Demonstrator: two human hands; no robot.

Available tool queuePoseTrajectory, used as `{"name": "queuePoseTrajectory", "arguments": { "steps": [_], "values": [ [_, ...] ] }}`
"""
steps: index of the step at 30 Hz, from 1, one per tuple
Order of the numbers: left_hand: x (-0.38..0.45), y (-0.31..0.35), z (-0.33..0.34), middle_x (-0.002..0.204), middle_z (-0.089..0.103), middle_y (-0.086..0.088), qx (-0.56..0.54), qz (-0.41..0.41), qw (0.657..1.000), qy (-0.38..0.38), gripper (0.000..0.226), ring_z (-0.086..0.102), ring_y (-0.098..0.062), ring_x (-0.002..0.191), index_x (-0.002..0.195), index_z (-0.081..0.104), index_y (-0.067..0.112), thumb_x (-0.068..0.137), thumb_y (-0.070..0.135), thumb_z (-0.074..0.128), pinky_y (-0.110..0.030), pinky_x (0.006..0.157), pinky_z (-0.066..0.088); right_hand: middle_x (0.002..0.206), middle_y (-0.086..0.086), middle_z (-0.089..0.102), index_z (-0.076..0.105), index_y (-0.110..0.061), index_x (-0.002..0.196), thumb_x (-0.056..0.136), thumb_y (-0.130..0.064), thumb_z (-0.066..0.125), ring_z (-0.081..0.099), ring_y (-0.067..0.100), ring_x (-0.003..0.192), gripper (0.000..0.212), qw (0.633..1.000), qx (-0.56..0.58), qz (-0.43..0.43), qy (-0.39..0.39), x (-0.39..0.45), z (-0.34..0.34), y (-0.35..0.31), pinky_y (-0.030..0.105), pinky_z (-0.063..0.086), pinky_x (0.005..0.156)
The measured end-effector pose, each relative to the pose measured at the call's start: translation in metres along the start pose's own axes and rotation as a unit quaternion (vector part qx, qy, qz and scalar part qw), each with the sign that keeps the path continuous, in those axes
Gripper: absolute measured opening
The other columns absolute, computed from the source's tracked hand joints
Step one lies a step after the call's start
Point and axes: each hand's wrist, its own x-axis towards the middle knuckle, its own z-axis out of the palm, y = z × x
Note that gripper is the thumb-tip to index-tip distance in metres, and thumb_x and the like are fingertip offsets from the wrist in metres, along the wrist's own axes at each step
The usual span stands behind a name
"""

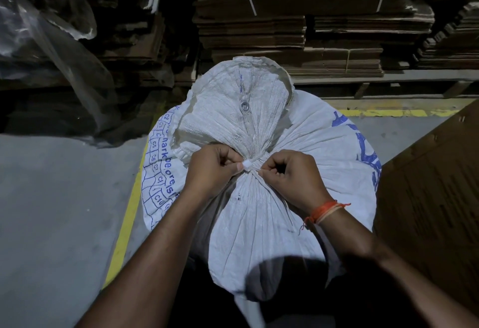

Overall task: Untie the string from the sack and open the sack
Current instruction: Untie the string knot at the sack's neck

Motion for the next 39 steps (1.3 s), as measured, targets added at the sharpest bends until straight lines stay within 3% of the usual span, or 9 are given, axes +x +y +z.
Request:
{"name": "queuePoseTrajectory", "arguments": {
  "steps": [5,13,17,25,30,32,35,39],
  "values": [
    [0.004,-0.002,0.001,0.075,0.078,-0.002,-0.002,-0.002,1.0,-0.002,0.007,0.068,-0.012,0.068,0.077,0.08,0.022,0.078,0.018,0.087,-0.043,0.077,0.061,0.064,-0.003,0.068,0.074,-0.021,0.068,0.078,-0.019,0.083,0.055,0.004,0.057,0.015,1.0,0.003,0.007,-0.01,0.0,0.001,0.0,0.024,0.047,0.06],
    [0.005,-0.003,0.001,0.075,0.079,-0.004,-0.004,-0.008,1.0,-0.01,0.008,0.069,-0.011,0.069,0.077,0.08,0.021,0.078,0.015,0.086,-0.045,0.079,0.062,0.064,-0.006,0.067,0.076,-0.018,0.07,0.079,-0.018,0.083,0.056,0.004,0.057,0.011,1.0,-0.003,0.005,-0.004,0.002,0.006,-0.001,0.022,0.047,0.061],
    [0.004,-0.002,0.001,0.076,0.079,-0.004,-0.006,-0.012,1.0,-0.01,0.008,0.068,-0.01,0.068,0.077,0.08,0.02,0.079,0.014,0.085,-0.046,0.079,0.062,0.067,-0.003,0.071,0.077,-0.018,0.071,0.079,-0.019,0.083,0.065,0.012,0.062,0.011,1.0,-0.012,0.006,0.004,0.0,0.005,-0.002,0.025,0.051,0.062],
    [0.006,-0.004,-0.002,0.076,0.079,-0.008,-0.033,-0.014,0.999,-0.025,0.005,0.069,-0.016,0.07,0.078,0.081,0.022,0.075,0.022,0.085,-0.051,0.08,0.061,0.069,-0.007,0.076,0.083,-0.019,0.079,0.08,-0.021,0.083,0.061,-0.004,0.061,0.002,0.999,-0.007,0.027,-0.035,0.001,-0.013,-0.009,0.006,0.044,0.06],
    [0.007,-0.007,-0.002,0.077,0.079,-0.009,-0.041,-0.015,0.999,-0.028,0.005,0.069,-0.017,0.071,0.078,0.081,0.021,0.075,0.02,0.085,-0.05,0.079,0.062,0.066,-0.009,0.073,0.082,-0.019,0.076,0.083,-0.021,0.082,0.062,-0.005,0.062,0.007,0.999,-0.039,0.003,-0.017,-0.001,-0.01,-0.009,0.005,0.042,0.06],
    [0.007,-0.009,-0.001,0.078,0.079,-0.011,-0.047,-0.021,0.998,-0.031,0.005,0.07,-0.018,0.071,0.078,0.081,0.021,0.075,0.02,0.085,-0.048,0.079,0.062,0.066,-0.008,0.073,0.081,-0.019,0.075,0.083,-0.022,0.081,0.065,0.002,0.064,0.009,0.999,-0.041,-0.002,-0.009,-0.002,-0.005,-0.009,0.009,0.043,0.06],
    [0.006,-0.007,0.002,0.082,0.077,-0.022,-0.063,-0.029,0.997,-0.042,0.007,0.067,-0.019,0.07,0.078,0.08,0.016,0.078,0.012,0.086,-0.04,0.075,0.058,0.069,-0.006,0.075,0.08,-0.019,0.074,0.083,-0.022,0.079,0.069,0.008,0.068,0.009,0.999,-0.048,-0.004,-0.002,-0.003,0.001,-0.009,0.026,0.053,0.066],
    [0.005,-0.007,0.003,0.079,0.076,-0.022,-0.071,-0.036,0.996,-0.041,0.006,0.064,-0.017,0.068,0.081,0.08,0.012,0.08,0.008,0.085,-0.032,0.071,0.053,0.069,-0.006,0.076,0.081,-0.02,0.075,0.083,-0.023,0.078,0.069,0.007,0.068,0.009,0.999,-0.042,-0.001,0.004,-0.004,0.003,-0.01,0.028,0.056,0.068]
  ]
}}
